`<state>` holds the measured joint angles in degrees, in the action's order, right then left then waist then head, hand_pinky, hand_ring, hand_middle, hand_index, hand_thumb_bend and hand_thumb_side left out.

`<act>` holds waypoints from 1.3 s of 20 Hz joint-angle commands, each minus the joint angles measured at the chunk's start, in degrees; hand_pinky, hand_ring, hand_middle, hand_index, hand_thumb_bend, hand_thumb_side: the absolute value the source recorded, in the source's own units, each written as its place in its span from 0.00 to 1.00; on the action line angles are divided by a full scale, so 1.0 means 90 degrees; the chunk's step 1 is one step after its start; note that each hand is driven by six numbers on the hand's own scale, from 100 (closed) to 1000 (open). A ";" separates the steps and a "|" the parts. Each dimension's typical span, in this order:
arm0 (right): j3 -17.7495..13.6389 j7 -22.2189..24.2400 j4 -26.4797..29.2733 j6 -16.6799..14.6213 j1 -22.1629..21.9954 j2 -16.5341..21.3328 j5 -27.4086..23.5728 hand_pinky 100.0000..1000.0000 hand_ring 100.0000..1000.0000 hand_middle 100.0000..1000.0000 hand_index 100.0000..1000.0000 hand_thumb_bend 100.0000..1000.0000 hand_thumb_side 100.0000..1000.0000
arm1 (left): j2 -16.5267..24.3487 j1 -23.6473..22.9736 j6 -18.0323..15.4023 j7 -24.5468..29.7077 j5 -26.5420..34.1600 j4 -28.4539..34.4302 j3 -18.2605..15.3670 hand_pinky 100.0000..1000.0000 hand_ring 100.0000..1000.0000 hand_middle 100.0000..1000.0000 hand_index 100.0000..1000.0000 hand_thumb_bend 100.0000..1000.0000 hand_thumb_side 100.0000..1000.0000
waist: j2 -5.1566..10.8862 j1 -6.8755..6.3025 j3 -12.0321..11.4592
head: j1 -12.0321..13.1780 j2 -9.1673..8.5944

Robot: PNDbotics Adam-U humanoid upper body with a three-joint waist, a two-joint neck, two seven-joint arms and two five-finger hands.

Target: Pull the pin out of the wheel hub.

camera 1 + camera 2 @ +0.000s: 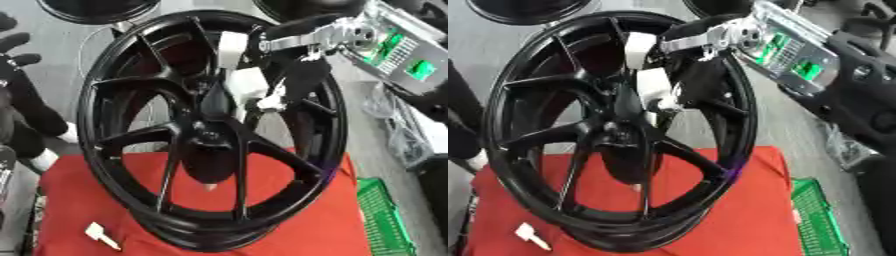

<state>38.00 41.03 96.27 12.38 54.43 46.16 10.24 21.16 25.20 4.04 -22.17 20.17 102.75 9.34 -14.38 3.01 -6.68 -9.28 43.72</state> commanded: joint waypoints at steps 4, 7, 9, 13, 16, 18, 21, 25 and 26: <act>-0.0171 -0.0365 0.0052 0.0222 0.0111 0.0126 -0.0218 0.76 0.61 0.46 0.64 0.00 0.21 | 0.0080 0.0085 -0.0008 0.0043 0.0008 0.0074 -0.0013 0.61 0.70 0.67 0.68 0.19 0.79 | 0.0159 -0.0020 0.0012 | -0.0027 0.0000; -0.0206 -0.0637 0.0122 0.0306 0.0116 0.0189 -0.0291 0.73 0.57 0.42 0.60 0.00 0.18 | 0.0086 0.0082 -0.0005 0.0047 0.0007 0.0069 -0.0010 0.61 0.70 0.67 0.68 0.19 0.79 | 0.0160 -0.0018 0.0016 | -0.0024 0.0010; -0.0241 -0.0820 0.0179 0.0338 0.0119 0.0246 -0.0321 0.72 0.55 0.40 0.57 0.00 0.17 | 0.0089 0.0080 -0.0005 0.0050 0.0006 0.0067 -0.0009 0.61 0.70 0.67 0.68 0.19 0.79 | 0.0162 -0.0016 0.0020 | -0.0026 0.0012; -0.0374 -0.1238 0.0315 0.0402 0.0113 0.0399 -0.0417 0.69 0.50 0.35 0.50 0.00 0.15 | 0.0096 0.0074 0.0000 0.0061 0.0005 0.0060 0.0000 0.61 0.70 0.67 0.68 0.19 0.79 | 0.0167 -0.0013 0.0031 | -0.0024 0.0008; -0.0617 -0.1615 0.0482 0.0425 0.0051 0.0638 -0.0539 0.67 0.46 0.32 0.46 0.00 0.12 | 0.0100 0.0071 -0.0002 0.0062 0.0002 0.0058 -0.0004 0.61 0.70 0.67 0.68 0.19 0.79 | 0.0169 -0.0009 0.0042 | -0.0021 0.0002; -0.0909 -0.1928 0.0651 0.0420 -0.0084 0.0877 -0.0693 0.67 0.45 0.31 0.45 0.00 0.10 | 0.0100 0.0071 -0.0007 0.0054 0.0001 0.0059 -0.0014 0.61 0.70 0.67 0.68 0.19 0.79 | 0.0165 -0.0006 0.0046 | -0.0015 -0.0010; -0.1516 -0.2399 0.0977 0.0432 -0.0482 0.1347 -0.1080 0.66 0.44 0.30 0.43 0.00 0.06 | 0.0101 0.0076 -0.0011 0.0047 0.0001 0.0061 -0.0020 0.61 0.70 0.67 0.68 0.19 0.79 | 0.0149 -0.0003 0.0052 | 0.0012 -0.0035; -0.2648 -0.3286 0.1417 0.0489 -0.1495 0.2052 -0.1741 0.66 0.43 0.29 0.42 0.00 0.00 | 0.0093 0.0092 -0.0021 0.0036 0.0001 0.0069 -0.0040 0.61 0.71 0.67 0.68 0.19 0.79 | 0.0110 -0.0015 0.0072 | 0.0084 -0.0118; -0.2976 -0.3591 0.1493 0.0484 -0.1851 0.2211 -0.1893 0.65 0.42 0.29 0.42 0.00 0.00 | 0.0095 0.0095 -0.0024 0.0032 0.0002 0.0071 -0.0046 0.61 0.71 0.67 0.68 0.19 0.79 | 0.0098 -0.0021 0.0085 | 0.0109 -0.0135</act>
<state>15.17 11.31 108.01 16.67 37.31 62.28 -5.05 21.16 25.21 4.04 -21.79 20.18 102.66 9.34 -14.42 2.94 -5.93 -8.60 43.20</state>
